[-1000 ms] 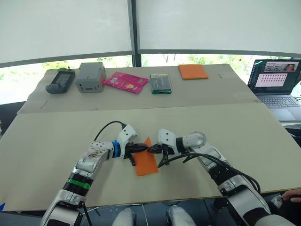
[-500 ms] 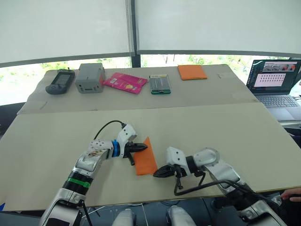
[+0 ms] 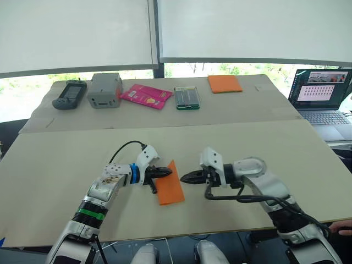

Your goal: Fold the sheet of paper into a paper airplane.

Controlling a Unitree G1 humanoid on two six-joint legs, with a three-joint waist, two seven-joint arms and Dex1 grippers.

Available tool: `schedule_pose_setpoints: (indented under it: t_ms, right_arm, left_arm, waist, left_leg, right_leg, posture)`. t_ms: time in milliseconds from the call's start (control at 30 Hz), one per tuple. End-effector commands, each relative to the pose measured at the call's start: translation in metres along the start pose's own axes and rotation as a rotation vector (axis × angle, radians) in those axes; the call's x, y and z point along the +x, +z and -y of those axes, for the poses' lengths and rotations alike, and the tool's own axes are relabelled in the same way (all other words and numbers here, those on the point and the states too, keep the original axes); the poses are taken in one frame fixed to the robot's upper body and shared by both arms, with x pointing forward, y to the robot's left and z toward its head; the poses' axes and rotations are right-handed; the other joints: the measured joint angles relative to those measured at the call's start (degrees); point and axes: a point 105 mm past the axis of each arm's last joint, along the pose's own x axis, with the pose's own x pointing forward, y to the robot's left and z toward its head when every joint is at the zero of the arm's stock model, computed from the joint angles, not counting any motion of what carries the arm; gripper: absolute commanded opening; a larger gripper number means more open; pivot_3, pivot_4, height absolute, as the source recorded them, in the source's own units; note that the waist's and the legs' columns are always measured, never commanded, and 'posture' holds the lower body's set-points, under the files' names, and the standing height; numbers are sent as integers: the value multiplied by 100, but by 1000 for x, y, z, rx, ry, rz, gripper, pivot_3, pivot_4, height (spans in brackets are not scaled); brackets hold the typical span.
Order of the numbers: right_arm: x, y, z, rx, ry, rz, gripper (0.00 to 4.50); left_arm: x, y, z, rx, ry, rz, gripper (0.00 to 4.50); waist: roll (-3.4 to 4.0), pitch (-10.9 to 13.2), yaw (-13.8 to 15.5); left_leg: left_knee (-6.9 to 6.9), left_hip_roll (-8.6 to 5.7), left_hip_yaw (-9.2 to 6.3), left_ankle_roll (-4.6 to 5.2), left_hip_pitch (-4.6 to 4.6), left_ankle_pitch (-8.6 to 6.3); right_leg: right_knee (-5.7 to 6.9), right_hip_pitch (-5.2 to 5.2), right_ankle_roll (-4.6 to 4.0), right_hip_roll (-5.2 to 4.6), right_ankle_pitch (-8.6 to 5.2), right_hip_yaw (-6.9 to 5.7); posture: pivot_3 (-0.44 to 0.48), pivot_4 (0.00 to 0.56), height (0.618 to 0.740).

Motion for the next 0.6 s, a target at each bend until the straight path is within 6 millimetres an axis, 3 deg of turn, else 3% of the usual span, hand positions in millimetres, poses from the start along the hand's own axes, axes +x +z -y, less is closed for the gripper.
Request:
schedule_pose_setpoints:
  t_ms: [33,333,600]
  right_arm:
    - [12,1,-3,-37,2,6,0]
    - [45,-38,-12,42,4,-121,0]
    - [48,-42,-13,68,-6,-119,0]
  left_arm:
    - [-3,-21,-11,-54,70,-71,18]
    - [4,-5,-26,15,39,-46,18]
    - [34,8,-42,98,31,-77,18]
  waist:
    - [0,0,2]
    - [-2,0,-3]
    - [-5,-2,-5]
  left_leg:
    - [0,-1,0,0,-3,0]
    - [1,-3,1,1,15,1]
    - [1,7,5,6,23,6]
  right_leg:
    - [0,0,0,-1,0,1]
    - [3,10,-4,0,9,1]
    - [10,14,-14,44,25,2]
  posture:
    - [0,150,740]
    - [0,150,740]
    - [0,150,740]
